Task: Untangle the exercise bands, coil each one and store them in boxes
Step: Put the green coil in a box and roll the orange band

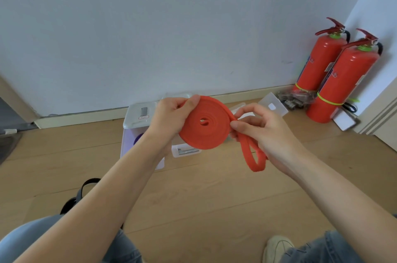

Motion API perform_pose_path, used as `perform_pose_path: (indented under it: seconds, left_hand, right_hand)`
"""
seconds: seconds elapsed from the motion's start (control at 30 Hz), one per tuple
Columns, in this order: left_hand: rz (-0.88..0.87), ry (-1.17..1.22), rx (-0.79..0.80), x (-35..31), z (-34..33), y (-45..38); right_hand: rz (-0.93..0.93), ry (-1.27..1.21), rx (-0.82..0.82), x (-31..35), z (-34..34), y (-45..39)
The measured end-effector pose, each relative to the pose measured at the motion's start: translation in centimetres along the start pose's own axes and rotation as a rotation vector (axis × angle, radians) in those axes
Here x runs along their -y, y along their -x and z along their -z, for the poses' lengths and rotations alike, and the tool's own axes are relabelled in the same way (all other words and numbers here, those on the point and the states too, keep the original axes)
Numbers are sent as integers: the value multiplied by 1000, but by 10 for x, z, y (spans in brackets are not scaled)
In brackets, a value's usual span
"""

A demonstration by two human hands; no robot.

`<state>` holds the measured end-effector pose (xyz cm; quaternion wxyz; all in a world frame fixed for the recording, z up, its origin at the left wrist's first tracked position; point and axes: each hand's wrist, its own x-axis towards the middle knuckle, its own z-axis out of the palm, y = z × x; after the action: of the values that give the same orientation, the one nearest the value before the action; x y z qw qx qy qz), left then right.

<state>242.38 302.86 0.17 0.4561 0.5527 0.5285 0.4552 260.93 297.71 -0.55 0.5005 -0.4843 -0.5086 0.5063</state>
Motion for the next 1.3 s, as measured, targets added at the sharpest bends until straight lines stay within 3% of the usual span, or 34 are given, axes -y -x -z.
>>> perform_pose_path:
  seconds: [0.13, 0.27, 0.4, 0.47, 0.53, 0.73, 0.9, 1.07, 1.2, 1.3]
  left_hand:
    - [16, 31, -92, 7, -4, -1]
    - [45, 54, -148, 11, -10, 1]
    - [189, 79, 169, 9, -2, 5]
    - [186, 90, 396, 5, 4, 8]
    - [161, 93, 503, 4, -1, 15]
    - [97, -70, 310, 8, -16, 17]
    - [27, -53, 175, 4, -15, 11]
    - [69, 51, 138, 6, -12, 12]
    - [52, 37, 166, 8, -13, 14]
    - [45, 10, 127, 10, -16, 13]
  right_hand:
    - [-20, -113, 21, -3, -6, 1]
    - [-50, -64, 42, -1, -14, 7]
    - [-42, 100, -5, 6, -2, 5]
    - [5, 184, 48, 12, 5, 4]
    - [58, 285, 127, 12, 2, 6]
    - [107, 524, 107, 8, -1, 4]
    - [-76, 371, 250, 16, 8, 0]
    - [-89, 390, 308, 14, 10, 0]
    - [-35, 715, 416, 19, 13, 1]
    - [90, 980, 343, 15, 9, 2]
